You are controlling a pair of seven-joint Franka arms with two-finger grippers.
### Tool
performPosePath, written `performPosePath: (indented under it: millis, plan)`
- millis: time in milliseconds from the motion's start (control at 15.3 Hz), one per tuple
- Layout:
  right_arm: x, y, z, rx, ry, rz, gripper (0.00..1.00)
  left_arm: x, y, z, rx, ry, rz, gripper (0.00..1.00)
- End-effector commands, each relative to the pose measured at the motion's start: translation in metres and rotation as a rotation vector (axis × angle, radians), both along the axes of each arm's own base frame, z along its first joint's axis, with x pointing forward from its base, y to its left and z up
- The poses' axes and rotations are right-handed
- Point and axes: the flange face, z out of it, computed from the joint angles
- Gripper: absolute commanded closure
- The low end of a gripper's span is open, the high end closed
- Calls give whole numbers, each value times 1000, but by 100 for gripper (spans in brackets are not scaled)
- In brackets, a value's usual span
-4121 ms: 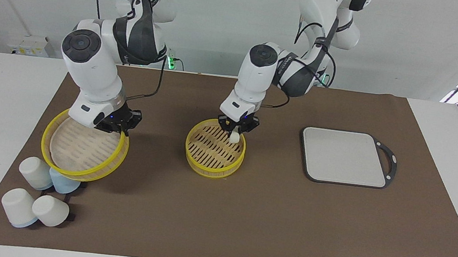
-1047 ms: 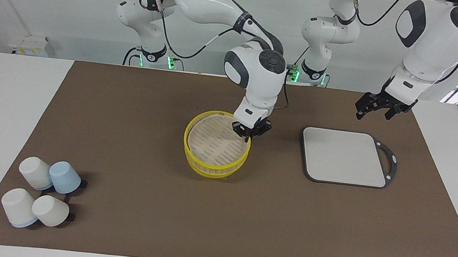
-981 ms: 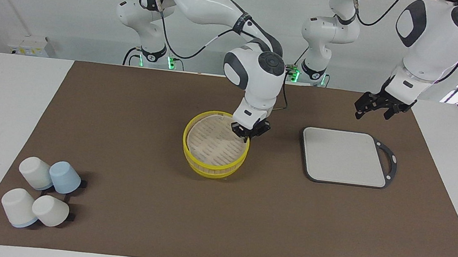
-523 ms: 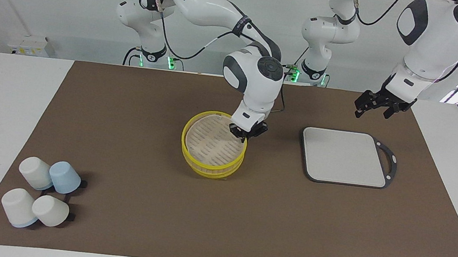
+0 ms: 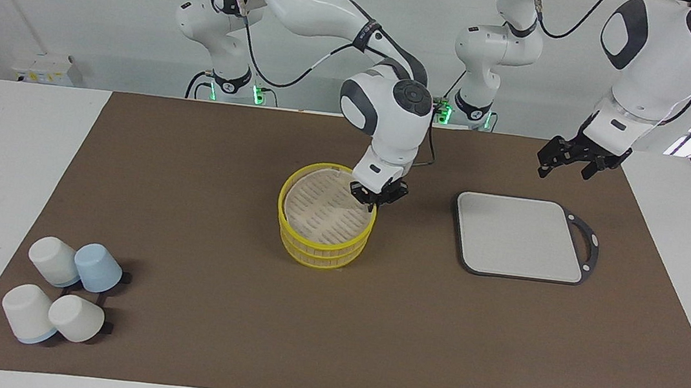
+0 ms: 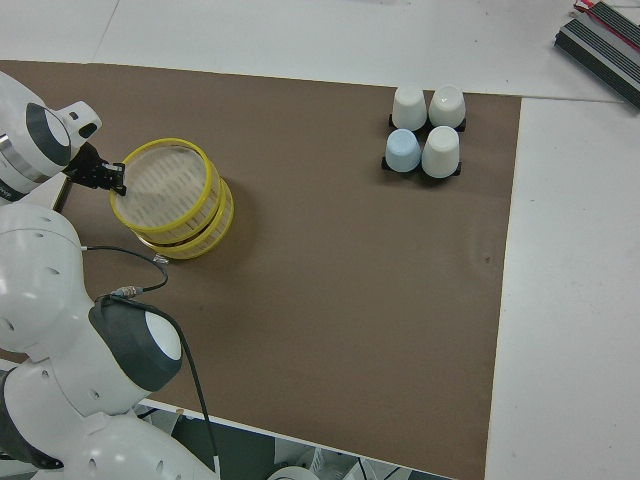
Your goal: Place bun in steamer
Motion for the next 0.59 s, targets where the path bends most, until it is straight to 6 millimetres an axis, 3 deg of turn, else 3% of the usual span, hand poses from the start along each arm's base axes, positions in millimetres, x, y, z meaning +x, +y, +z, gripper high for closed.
performPosePath:
  millis: [0, 523]
  plan:
    - [-2, -2, 6, 10, -37, -15, 100, -8, 4, 2, 17, 6, -15, 0]
    - [-5, -4, 2, 4, -29, -18, 100, -7, 3, 4, 15, 2, -18, 0]
